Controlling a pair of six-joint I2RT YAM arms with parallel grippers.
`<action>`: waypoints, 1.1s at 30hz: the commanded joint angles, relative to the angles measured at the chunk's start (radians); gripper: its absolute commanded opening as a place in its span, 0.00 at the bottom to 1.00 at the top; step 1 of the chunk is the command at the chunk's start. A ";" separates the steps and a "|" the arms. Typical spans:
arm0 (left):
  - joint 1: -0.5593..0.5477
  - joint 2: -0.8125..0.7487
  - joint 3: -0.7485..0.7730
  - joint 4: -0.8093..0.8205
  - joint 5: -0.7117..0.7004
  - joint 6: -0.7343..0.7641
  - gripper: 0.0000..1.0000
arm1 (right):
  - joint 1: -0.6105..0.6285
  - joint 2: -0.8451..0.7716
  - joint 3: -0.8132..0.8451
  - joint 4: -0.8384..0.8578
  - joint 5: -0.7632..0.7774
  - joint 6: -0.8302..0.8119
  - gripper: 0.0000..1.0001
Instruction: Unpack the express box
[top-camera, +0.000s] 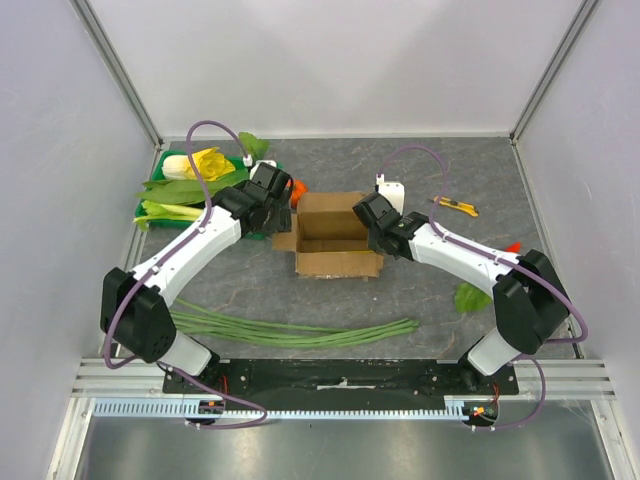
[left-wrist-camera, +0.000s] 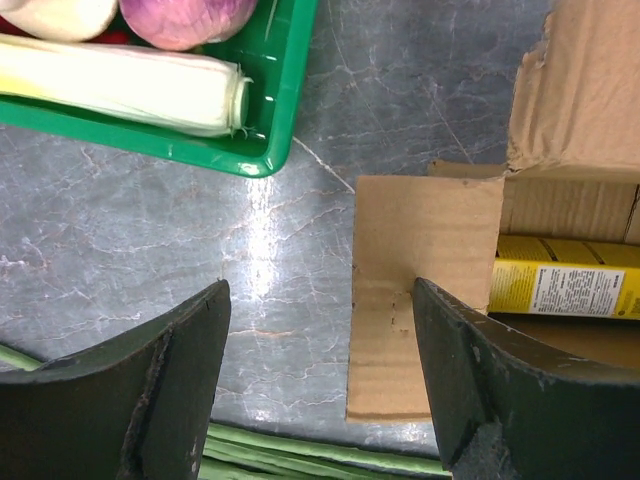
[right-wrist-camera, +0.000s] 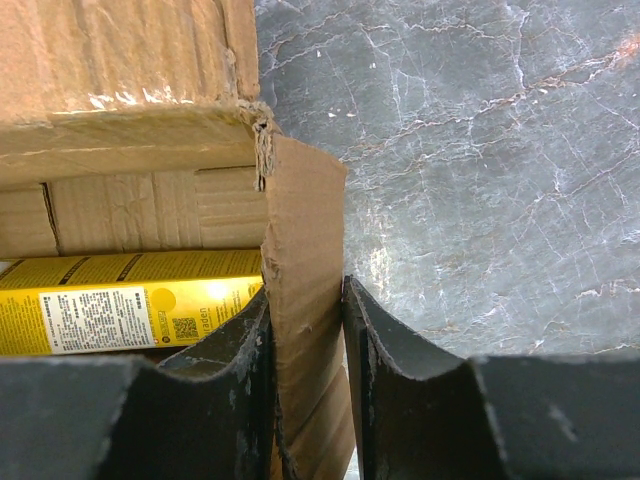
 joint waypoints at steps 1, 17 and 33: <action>0.009 0.020 -0.021 0.042 0.064 0.017 0.79 | -0.005 0.003 0.001 0.009 0.006 -0.004 0.37; 0.008 -0.014 0.026 0.132 0.214 -0.002 0.27 | -0.005 -0.103 0.007 0.044 -0.003 -0.079 0.53; 0.008 0.040 0.073 0.074 0.282 -0.020 0.51 | -0.005 -0.241 0.108 0.033 0.046 -0.218 0.75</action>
